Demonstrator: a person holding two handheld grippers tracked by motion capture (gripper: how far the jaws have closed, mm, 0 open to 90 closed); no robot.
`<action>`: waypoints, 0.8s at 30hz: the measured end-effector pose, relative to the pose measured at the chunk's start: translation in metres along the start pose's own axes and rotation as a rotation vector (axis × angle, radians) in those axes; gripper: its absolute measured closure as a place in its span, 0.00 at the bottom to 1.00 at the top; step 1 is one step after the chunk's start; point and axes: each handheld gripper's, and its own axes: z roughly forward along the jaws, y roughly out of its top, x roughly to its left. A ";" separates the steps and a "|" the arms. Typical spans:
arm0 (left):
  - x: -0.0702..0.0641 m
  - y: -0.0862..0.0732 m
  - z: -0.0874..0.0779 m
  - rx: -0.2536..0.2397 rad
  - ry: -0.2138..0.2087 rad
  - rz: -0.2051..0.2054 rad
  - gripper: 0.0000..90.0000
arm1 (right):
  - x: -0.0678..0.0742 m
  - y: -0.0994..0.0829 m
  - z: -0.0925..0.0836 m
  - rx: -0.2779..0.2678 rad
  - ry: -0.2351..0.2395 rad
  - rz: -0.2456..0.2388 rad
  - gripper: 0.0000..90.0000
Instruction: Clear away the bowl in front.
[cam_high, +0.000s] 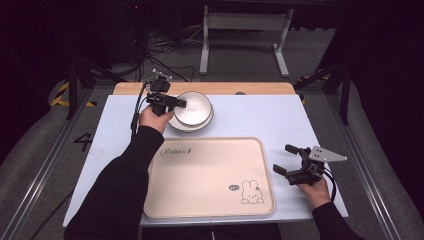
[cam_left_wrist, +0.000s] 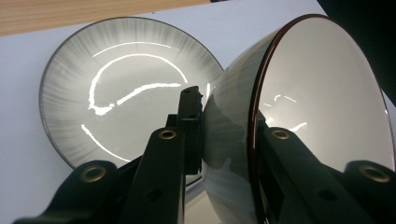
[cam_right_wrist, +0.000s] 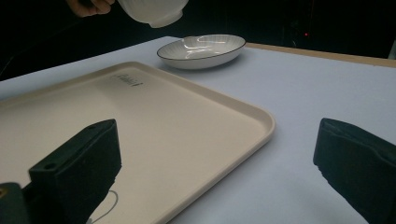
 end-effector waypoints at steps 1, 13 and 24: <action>0.000 0.000 0.000 0.000 0.000 0.000 0.86 | 0.000 0.000 0.000 0.000 0.000 0.000 0.02; -0.028 -0.006 -0.009 0.049 -0.075 0.112 0.86 | 0.000 0.000 0.000 0.000 0.001 0.000 0.02; -0.044 -0.012 -0.015 0.072 -0.110 0.172 0.86 | 0.000 0.000 0.000 0.000 -0.001 -0.001 0.02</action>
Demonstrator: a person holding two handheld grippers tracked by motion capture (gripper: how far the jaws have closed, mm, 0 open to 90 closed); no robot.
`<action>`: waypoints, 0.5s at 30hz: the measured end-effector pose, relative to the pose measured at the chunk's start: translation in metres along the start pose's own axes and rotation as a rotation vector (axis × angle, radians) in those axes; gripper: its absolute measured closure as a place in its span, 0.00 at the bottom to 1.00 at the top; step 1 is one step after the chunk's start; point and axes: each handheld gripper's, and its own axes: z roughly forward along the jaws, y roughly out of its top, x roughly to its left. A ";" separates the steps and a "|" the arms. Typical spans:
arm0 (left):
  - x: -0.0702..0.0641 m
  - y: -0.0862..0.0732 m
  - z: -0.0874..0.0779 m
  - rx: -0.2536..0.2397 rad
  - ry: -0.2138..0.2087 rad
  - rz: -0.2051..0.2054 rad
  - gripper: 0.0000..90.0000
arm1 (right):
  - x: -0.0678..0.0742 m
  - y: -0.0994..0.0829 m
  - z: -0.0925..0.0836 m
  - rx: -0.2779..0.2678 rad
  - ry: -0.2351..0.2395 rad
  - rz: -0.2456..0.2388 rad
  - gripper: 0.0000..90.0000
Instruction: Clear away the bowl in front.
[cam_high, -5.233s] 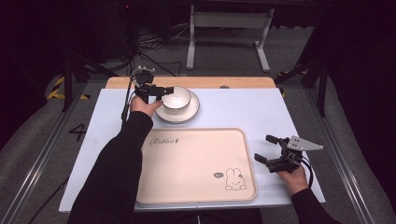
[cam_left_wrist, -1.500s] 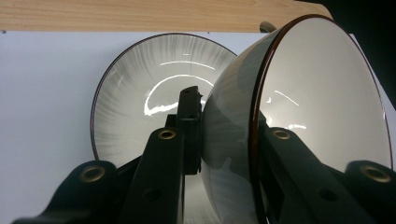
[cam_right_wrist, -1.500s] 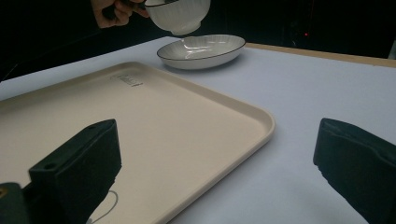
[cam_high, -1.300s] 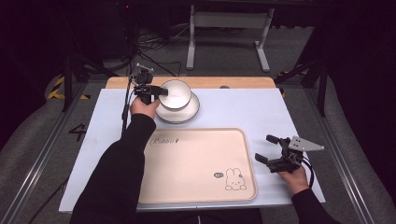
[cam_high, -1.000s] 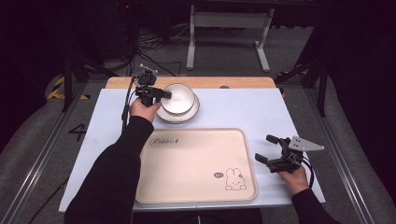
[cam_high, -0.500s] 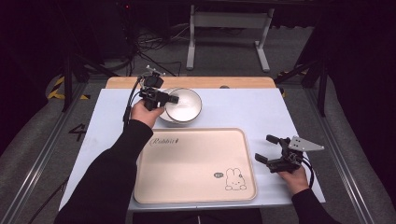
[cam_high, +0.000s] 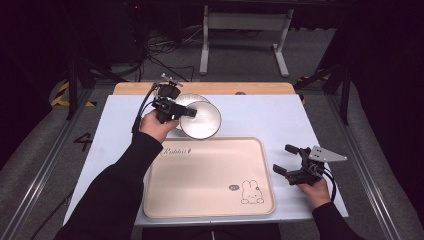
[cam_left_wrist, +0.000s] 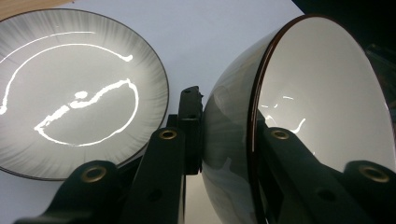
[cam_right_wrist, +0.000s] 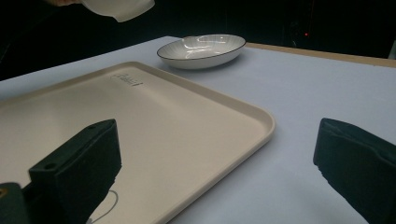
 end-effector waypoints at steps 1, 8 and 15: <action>-0.002 0.000 0.000 0.003 -0.003 0.010 0.86 | 0.000 0.000 0.000 0.000 0.000 0.000 0.02; -0.013 -0.003 -0.002 0.028 -0.037 0.057 0.86 | 0.000 0.000 0.000 0.000 0.001 0.001 0.02; -0.021 -0.005 -0.002 0.050 -0.060 0.108 0.86 | 0.000 0.000 0.000 0.000 0.000 0.001 0.02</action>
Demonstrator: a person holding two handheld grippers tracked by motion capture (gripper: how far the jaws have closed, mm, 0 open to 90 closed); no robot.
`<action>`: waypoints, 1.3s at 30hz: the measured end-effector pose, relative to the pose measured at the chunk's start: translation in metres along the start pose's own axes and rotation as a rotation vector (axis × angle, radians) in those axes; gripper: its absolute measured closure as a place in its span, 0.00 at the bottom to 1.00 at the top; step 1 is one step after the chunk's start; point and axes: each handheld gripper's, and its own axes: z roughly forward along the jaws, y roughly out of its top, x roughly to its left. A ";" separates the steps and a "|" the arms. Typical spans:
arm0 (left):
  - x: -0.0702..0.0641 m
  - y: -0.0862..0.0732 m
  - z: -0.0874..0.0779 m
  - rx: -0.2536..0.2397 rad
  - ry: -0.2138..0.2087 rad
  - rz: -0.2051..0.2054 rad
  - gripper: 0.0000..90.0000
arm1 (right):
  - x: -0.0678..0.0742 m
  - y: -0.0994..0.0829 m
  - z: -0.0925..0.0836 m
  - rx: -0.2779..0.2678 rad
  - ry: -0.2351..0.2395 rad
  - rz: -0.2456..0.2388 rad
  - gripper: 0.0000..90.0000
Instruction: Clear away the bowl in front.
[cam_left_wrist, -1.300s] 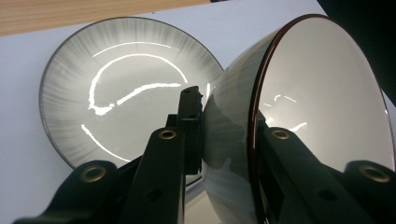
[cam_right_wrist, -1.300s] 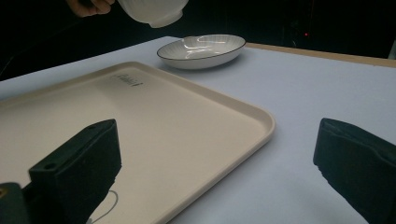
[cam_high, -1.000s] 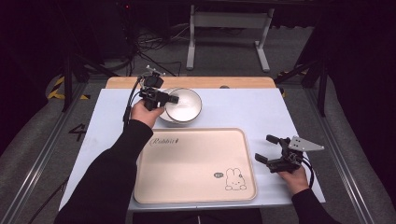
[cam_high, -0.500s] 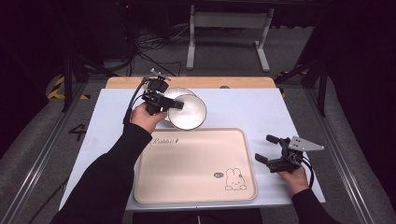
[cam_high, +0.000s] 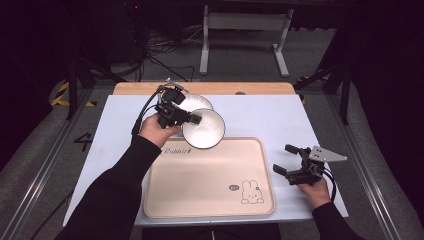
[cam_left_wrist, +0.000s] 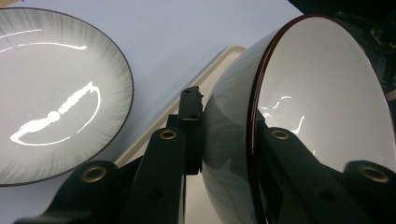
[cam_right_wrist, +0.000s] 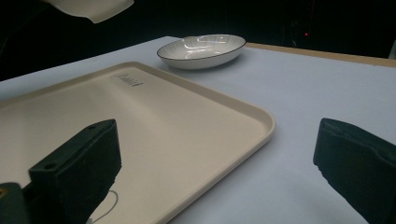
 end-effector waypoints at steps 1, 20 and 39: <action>-0.001 0.000 0.000 0.001 -0.004 -0.001 0.86 | 0.000 0.000 0.000 0.000 0.000 0.000 0.02; -0.015 -0.008 0.029 0.158 -0.004 0.083 0.87 | 0.000 0.000 0.000 0.000 0.001 0.000 0.01; -0.020 -0.018 0.056 0.269 -0.004 0.113 0.87 | 0.000 0.000 0.000 0.000 0.002 -0.001 0.02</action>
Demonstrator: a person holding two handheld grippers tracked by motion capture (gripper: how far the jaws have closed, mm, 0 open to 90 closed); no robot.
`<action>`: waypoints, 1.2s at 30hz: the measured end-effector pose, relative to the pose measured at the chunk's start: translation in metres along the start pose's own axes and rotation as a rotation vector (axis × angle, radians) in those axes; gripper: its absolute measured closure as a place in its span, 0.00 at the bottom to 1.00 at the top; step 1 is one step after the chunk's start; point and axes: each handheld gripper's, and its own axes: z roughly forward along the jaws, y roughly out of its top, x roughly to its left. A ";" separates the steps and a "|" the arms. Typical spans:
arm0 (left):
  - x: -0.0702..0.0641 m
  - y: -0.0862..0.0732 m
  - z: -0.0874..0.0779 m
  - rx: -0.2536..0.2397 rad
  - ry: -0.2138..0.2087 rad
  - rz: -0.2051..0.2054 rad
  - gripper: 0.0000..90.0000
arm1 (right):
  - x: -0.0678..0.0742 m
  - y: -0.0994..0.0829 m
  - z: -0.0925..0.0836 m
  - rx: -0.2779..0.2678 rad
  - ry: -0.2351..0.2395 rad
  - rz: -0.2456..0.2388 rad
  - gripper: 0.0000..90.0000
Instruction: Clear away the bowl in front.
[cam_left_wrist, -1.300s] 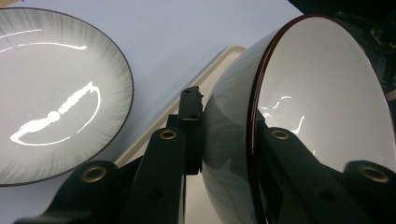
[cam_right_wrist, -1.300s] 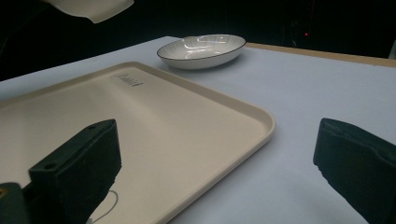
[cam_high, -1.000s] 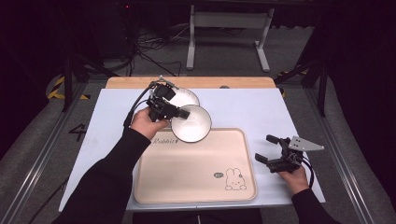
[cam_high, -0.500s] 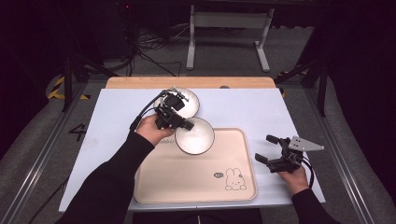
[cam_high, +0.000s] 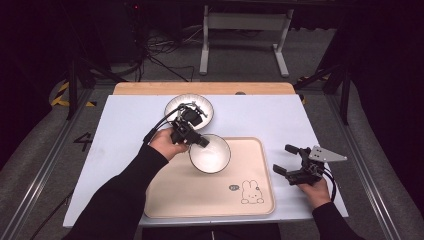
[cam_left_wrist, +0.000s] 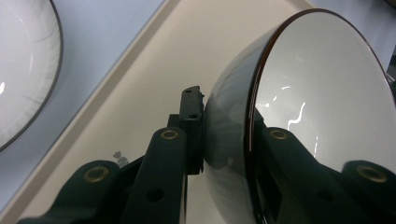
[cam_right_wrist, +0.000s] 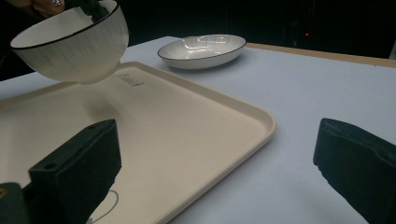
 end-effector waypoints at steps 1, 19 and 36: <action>0.000 0.000 0.002 0.010 -0.002 0.004 0.87 | 0.000 0.000 0.000 0.000 0.000 0.000 0.02; -0.003 -0.005 0.034 0.090 -0.013 0.022 0.87 | 0.000 0.000 0.000 0.001 0.003 0.000 0.02; -0.002 -0.005 0.048 0.103 -0.030 0.017 0.87 | 0.000 0.000 0.000 -0.001 0.002 0.000 0.02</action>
